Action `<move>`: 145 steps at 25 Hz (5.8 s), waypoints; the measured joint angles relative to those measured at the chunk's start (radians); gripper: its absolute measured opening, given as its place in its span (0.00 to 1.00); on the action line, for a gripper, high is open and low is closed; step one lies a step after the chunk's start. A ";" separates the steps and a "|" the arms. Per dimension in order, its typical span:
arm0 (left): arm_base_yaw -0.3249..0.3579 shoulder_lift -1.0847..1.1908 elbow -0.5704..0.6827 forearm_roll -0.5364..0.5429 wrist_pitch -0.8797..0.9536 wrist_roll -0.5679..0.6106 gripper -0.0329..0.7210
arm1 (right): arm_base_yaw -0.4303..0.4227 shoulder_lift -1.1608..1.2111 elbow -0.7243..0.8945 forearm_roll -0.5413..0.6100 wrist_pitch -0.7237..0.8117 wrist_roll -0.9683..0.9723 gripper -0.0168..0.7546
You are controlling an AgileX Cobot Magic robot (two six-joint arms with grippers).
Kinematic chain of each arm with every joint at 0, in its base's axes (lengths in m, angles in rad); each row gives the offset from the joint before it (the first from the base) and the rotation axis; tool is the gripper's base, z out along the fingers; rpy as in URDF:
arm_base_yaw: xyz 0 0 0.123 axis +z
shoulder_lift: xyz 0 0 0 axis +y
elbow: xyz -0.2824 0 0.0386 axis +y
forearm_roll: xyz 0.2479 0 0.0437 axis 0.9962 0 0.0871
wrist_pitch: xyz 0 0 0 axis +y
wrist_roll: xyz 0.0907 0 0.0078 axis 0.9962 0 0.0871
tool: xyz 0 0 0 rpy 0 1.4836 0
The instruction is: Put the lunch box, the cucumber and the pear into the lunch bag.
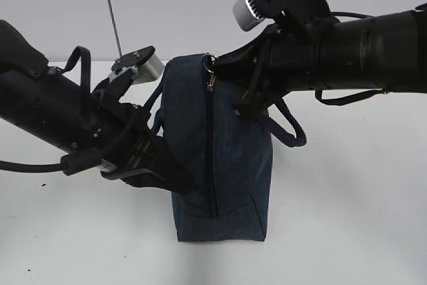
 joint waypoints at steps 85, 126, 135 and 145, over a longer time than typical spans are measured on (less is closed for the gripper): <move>0.169 0.187 -0.318 -0.144 -0.153 -0.123 0.54 | -0.146 0.384 -0.357 0.005 0.053 0.023 0.03; 0.183 0.218 -0.341 -0.329 0.130 0.146 0.06 | -0.419 0.593 -0.513 -0.178 0.616 0.449 0.03; 0.184 0.223 -0.418 -0.287 0.242 0.169 0.06 | -0.431 0.669 -0.606 -0.223 0.696 0.533 0.03; 0.186 0.233 -0.493 -0.285 0.280 0.169 0.06 | -0.434 0.700 -0.642 -0.223 0.703 0.551 0.03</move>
